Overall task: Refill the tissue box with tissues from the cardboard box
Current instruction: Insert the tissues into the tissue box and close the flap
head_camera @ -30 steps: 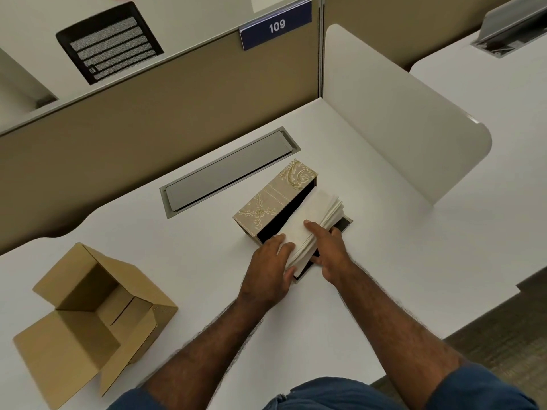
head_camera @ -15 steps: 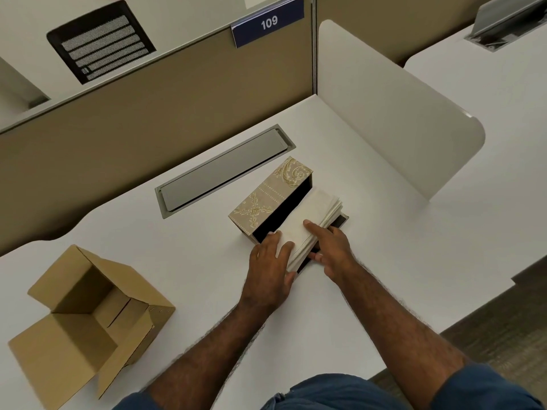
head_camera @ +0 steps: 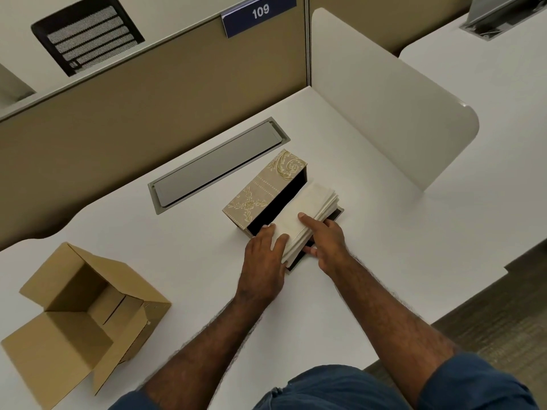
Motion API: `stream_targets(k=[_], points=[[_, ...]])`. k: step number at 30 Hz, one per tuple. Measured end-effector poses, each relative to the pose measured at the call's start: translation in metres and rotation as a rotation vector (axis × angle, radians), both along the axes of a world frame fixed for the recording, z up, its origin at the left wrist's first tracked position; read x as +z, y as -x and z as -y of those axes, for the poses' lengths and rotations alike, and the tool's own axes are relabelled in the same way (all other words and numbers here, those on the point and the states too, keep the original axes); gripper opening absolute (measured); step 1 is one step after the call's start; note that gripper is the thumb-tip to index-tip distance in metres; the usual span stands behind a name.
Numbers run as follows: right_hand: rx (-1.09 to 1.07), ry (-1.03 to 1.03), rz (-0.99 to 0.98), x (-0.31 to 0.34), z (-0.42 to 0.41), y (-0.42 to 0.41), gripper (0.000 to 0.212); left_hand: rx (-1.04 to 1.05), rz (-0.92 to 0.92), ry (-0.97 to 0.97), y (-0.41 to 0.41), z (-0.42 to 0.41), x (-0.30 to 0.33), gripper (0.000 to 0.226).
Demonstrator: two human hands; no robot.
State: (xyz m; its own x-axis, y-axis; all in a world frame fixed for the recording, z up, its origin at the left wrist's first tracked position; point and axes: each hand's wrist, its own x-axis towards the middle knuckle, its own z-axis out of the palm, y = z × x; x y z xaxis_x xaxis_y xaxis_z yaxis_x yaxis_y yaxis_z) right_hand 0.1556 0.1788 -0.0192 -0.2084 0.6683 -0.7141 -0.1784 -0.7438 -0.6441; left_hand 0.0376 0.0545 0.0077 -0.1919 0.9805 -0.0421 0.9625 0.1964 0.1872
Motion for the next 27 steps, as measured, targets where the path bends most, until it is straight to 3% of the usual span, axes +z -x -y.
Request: stream_targets(k=[5, 10, 13, 17, 21, 27], points=[[0.003, -0.029, 0.046, 0.002, 0.001, 0.001, 0.057, -0.03, 0.107, -0.065, 0.008, -0.001, 0.013, 0.071], [0.024, -0.059, 0.128, 0.004, 0.002, 0.003, 0.057, -0.091, 0.081, -0.401, 0.026, -0.015, 0.029, 0.046], [0.032, -0.065, 0.129, 0.003, 0.001, 0.001, 0.06, 0.01, 0.044, -0.497, 0.042, -0.026, 0.035, 0.039], [0.035, -0.068, 0.135, 0.0, 0.003, -0.004, 0.065, 0.199, 0.049, -0.428, 0.062, -0.033, 0.034, 0.048], [0.03, -0.069, 0.133, -0.003, 0.006, -0.006, 0.057, 0.374, 0.123, -0.286, 0.074, -0.035, 0.031, 0.067], [0.02, -0.042, 0.112, -0.006, 0.009, -0.009, 0.047, 0.407, 0.368, -0.118, 0.082, -0.036, 0.029, 0.074]])
